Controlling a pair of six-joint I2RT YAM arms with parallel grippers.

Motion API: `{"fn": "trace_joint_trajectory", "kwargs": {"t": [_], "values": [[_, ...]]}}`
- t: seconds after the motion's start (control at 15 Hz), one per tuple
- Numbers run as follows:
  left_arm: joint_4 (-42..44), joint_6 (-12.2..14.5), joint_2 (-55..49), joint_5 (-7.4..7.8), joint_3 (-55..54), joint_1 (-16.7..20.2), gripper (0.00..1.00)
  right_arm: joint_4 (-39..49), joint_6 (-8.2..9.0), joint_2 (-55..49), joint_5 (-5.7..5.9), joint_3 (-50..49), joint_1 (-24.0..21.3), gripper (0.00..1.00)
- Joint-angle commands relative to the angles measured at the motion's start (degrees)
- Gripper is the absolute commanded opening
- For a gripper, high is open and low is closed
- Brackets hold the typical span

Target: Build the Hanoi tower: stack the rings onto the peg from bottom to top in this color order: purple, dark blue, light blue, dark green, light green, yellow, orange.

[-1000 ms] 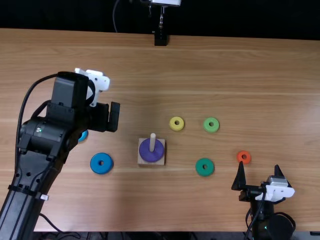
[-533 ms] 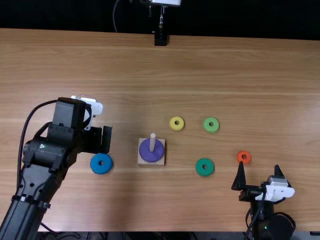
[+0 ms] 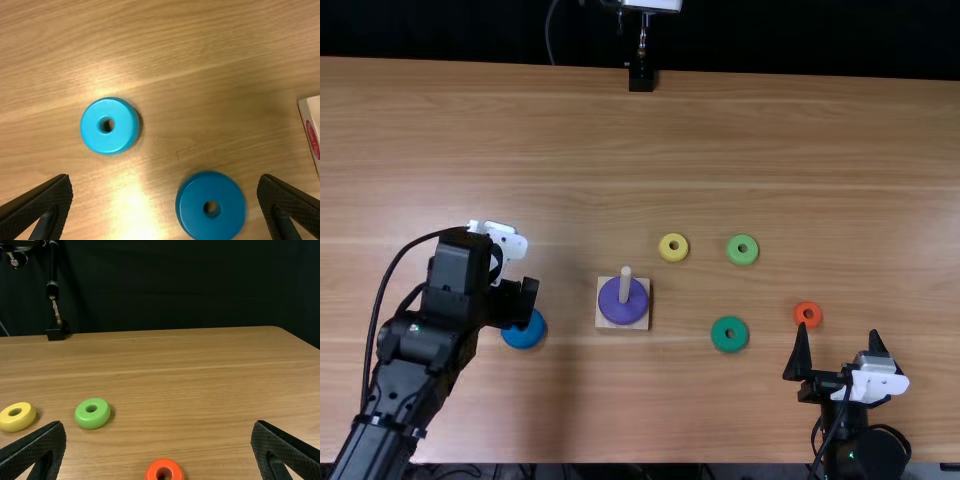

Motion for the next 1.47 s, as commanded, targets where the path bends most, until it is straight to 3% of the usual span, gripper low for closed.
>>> {"fn": "trace_joint_trajectory", "kwargs": {"t": [0.0,0.2,0.27,0.33,0.4,1.4], "values": [[1.5,1.0,-2.4,-0.10,-2.5,-0.1,1.00,-0.2,-0.08,-0.7,0.38,-0.3,0.2,1.00],[5.3,1.1,-2.4,0.11,-5.1,-1.6,1.00,-0.2,-0.08,-0.7,0.27,-0.3,0.2,1.00],[5.6,1.5,-2.2,2.43,-5.7,-2.8,1.00,-0.2,-0.08,-0.7,0.27,-0.3,0.2,1.00],[5.6,2.0,-1.6,5.91,-6.1,-3.2,1.00,-0.2,-0.08,-0.7,0.27,-0.3,0.2,1.00],[5.7,2.0,-0.2,8.13,-6.4,-3.2,1.00,-0.2,-0.08,-0.7,0.38,-0.3,0.2,1.00],[-1.3,1.6,11.7,7.71,-3.2,-2.9,1.00,-0.2,-0.08,-0.7,0.27,-0.3,0.2,1.00]]}}
